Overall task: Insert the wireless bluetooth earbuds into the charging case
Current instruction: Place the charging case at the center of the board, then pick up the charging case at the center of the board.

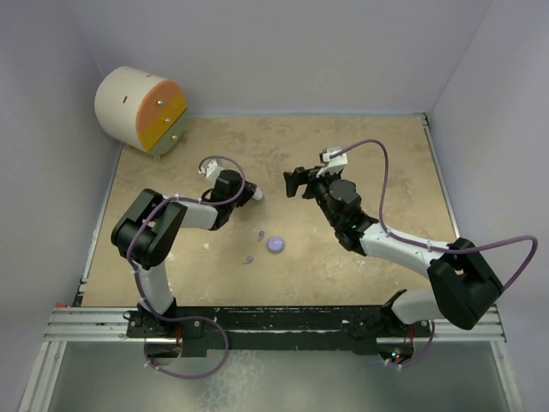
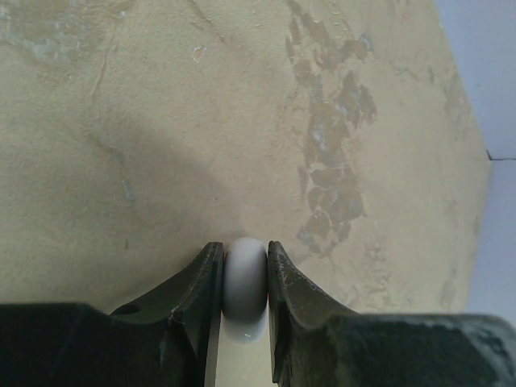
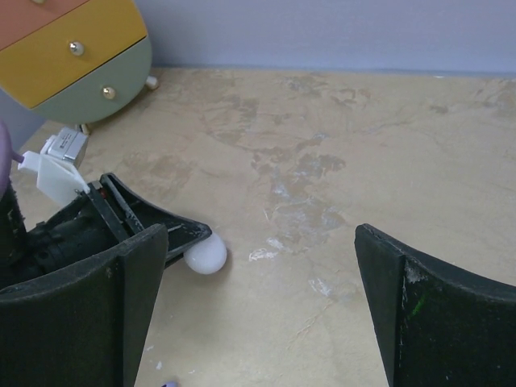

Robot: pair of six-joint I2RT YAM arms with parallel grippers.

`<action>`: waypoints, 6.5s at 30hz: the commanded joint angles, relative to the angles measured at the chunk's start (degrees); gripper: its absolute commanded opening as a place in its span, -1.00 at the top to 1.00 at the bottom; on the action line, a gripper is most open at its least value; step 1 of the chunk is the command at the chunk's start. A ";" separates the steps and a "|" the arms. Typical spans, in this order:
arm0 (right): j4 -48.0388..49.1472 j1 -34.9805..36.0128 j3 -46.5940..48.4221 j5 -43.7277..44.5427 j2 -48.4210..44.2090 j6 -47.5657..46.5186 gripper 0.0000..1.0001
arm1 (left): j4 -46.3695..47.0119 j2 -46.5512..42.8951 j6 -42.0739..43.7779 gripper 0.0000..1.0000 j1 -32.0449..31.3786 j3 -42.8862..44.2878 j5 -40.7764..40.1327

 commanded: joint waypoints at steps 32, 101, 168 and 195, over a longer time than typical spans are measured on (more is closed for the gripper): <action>-24.92 14.25 6.03 -6.74 8.10 12.31 -0.92 | -10.15 -24.40 6.40 -0.23 7.14 -7.60 -4.59; -45.81 25.49 10.56 9.56 28.96 29.38 0.53 | -13.88 -46.67 3.52 -0.16 6.00 -22.26 -0.78; -31.04 8.72 23.00 3.76 31.49 6.18 0.55 | 1.13 -42.66 -0.96 0.04 5.67 -28.27 6.19; -9.11 8.69 13.79 -22.49 14.04 -22.68 1.00 | 21.21 -26.85 -2.23 0.12 5.73 -21.70 22.64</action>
